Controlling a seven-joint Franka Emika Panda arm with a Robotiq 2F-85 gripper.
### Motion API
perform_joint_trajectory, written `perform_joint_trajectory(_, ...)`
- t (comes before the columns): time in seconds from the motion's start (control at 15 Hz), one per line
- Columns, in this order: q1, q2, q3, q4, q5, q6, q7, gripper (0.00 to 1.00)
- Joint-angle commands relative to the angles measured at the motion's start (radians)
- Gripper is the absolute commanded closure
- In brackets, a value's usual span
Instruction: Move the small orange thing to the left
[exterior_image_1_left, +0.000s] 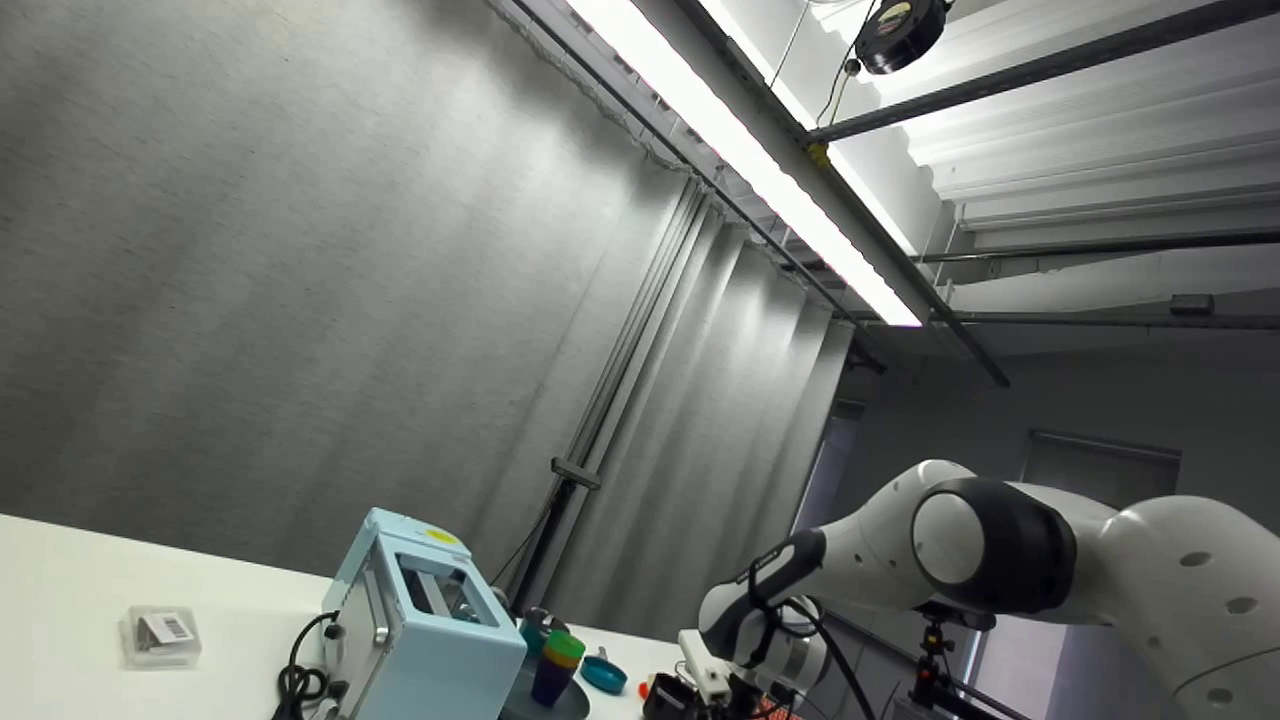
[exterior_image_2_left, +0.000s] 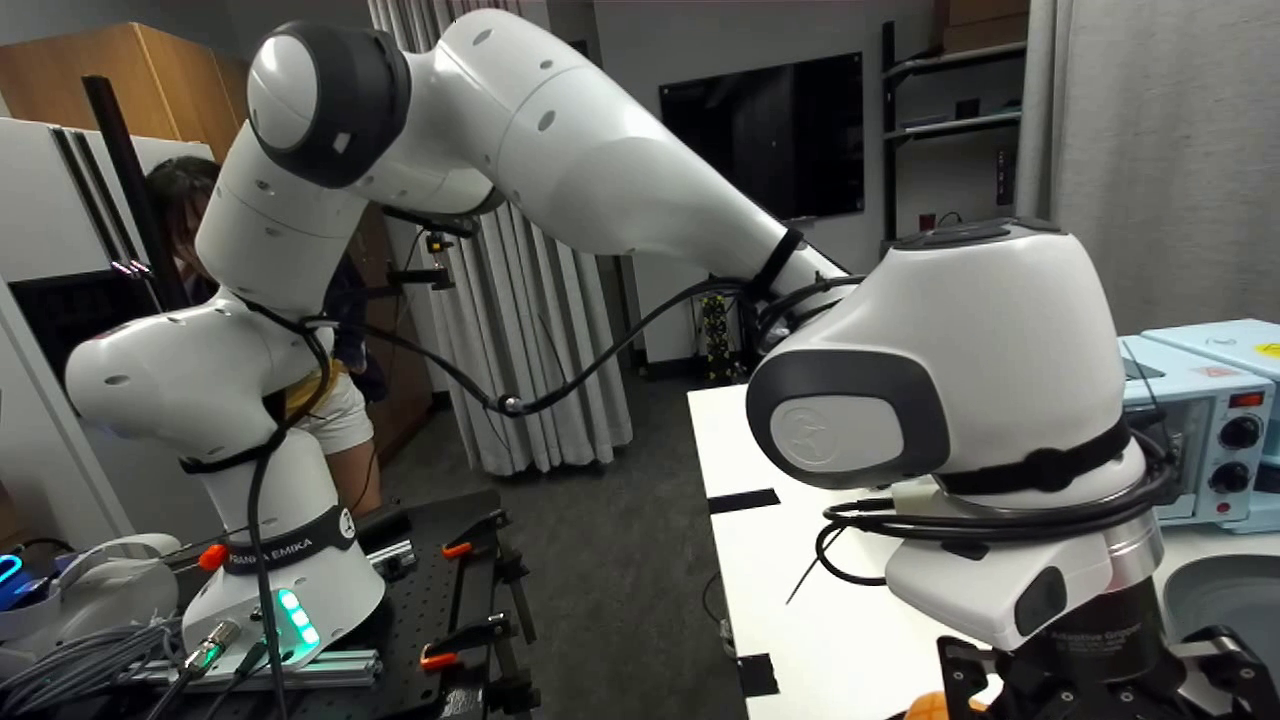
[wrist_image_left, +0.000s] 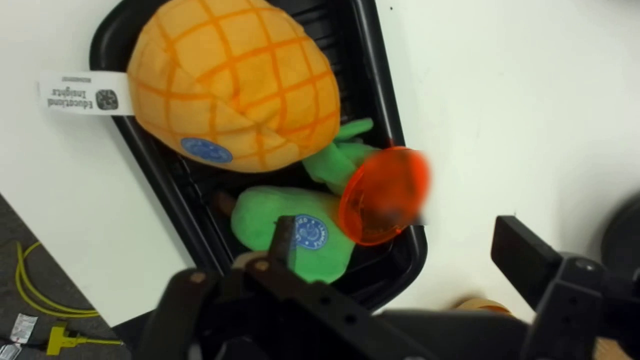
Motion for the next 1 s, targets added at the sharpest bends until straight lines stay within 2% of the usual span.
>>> perform_joint_trajectory(0.0, -0.006, 0.003, 0.0, 0.007, -0.002, -0.003, 0.001, 0.0)
perform_joint_trajectory(0.47, -0.021, 0.044, 0.017, 0.041, 0.0, -0.021, -0.011, 0.0)
perform_joint_trajectory(0.93, -0.013, 0.102, -0.003, 0.092, -0.017, -0.004, 0.004, 0.0)
